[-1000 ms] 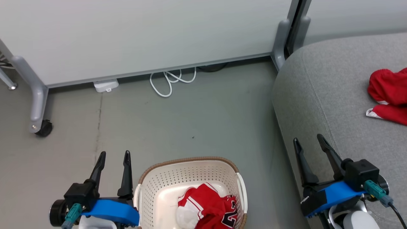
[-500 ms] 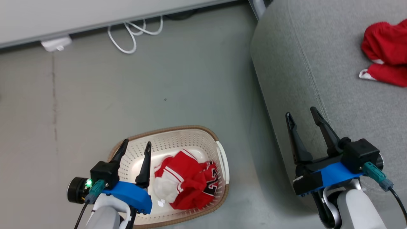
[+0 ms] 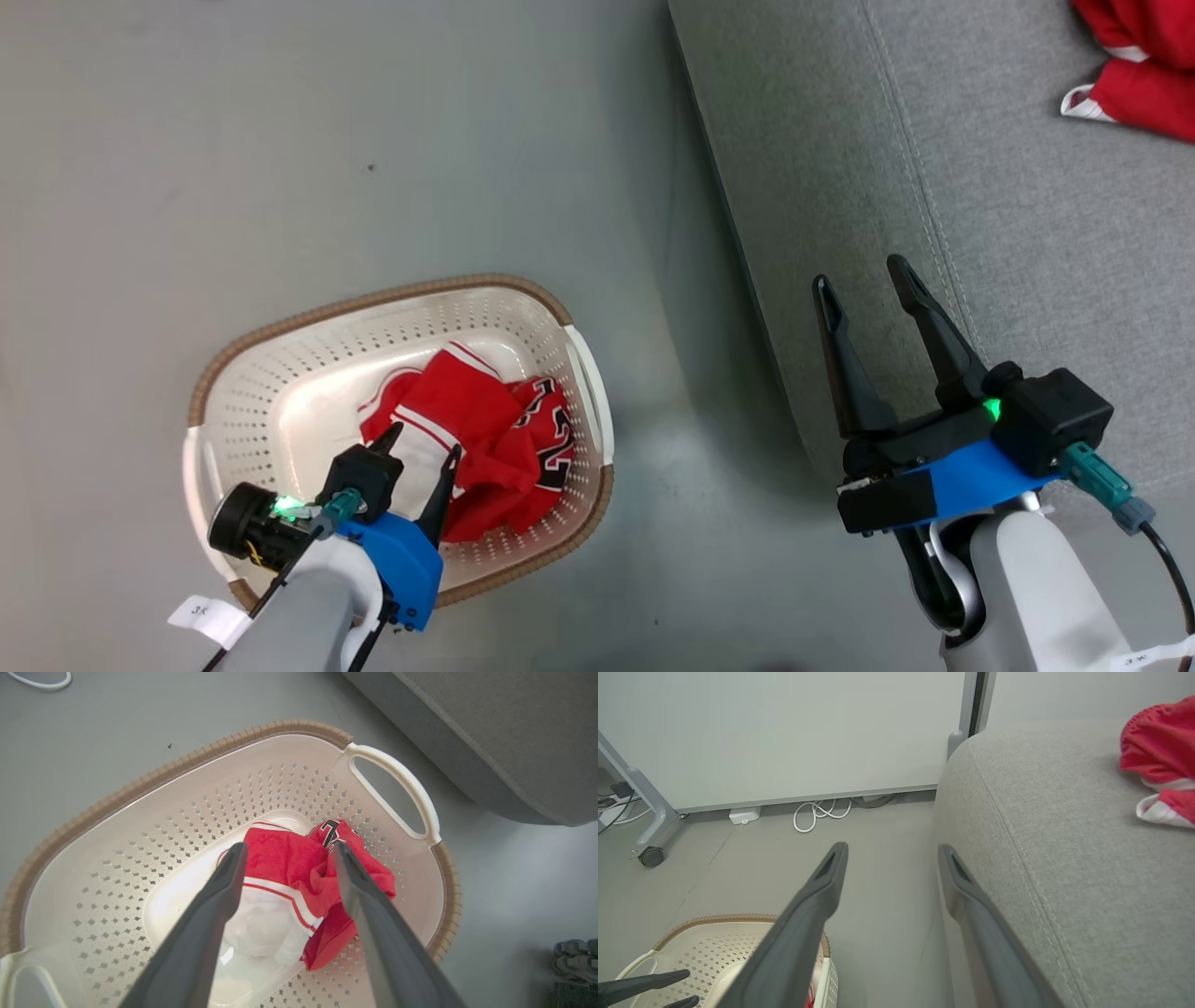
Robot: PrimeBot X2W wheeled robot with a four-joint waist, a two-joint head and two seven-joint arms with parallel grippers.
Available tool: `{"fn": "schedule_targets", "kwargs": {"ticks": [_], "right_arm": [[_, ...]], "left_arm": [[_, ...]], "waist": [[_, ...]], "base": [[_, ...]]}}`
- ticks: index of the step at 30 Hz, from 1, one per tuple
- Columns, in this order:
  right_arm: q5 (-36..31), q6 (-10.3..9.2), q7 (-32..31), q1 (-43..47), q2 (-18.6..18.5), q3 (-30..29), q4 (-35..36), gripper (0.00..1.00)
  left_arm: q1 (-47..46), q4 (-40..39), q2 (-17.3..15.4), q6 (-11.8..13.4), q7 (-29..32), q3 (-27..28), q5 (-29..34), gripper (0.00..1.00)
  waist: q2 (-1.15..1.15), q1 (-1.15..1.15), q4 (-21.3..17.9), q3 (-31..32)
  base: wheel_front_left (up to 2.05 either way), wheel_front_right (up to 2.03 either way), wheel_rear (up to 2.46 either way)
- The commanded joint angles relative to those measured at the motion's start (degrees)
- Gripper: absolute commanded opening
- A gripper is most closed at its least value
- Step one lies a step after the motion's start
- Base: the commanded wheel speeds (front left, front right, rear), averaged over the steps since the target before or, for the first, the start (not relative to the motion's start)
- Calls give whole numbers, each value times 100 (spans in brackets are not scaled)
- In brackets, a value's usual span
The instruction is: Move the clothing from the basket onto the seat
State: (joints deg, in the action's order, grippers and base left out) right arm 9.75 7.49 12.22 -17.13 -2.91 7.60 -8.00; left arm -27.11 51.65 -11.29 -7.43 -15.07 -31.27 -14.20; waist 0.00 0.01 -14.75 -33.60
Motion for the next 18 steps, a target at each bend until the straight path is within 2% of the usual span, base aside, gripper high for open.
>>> {"fn": "schedule_targets", "kwargs": {"ticks": [1, 18], "right_arm": [[50, 1, 55, -114, 3, 9, -11, 100], [246, 1, 239, -425, 3, 77, -51, 100]], "left_arm": [[-184, 122, -64, 0, -12, -124, -86, 100], [-945, 886, -307, 0, 114, -1645, -730, 100]], "waist": [[0, -1, -117, -250], [0, -1, -290, -1022]], "base": [[0, 0, 0], [0, 0, 0]]}}
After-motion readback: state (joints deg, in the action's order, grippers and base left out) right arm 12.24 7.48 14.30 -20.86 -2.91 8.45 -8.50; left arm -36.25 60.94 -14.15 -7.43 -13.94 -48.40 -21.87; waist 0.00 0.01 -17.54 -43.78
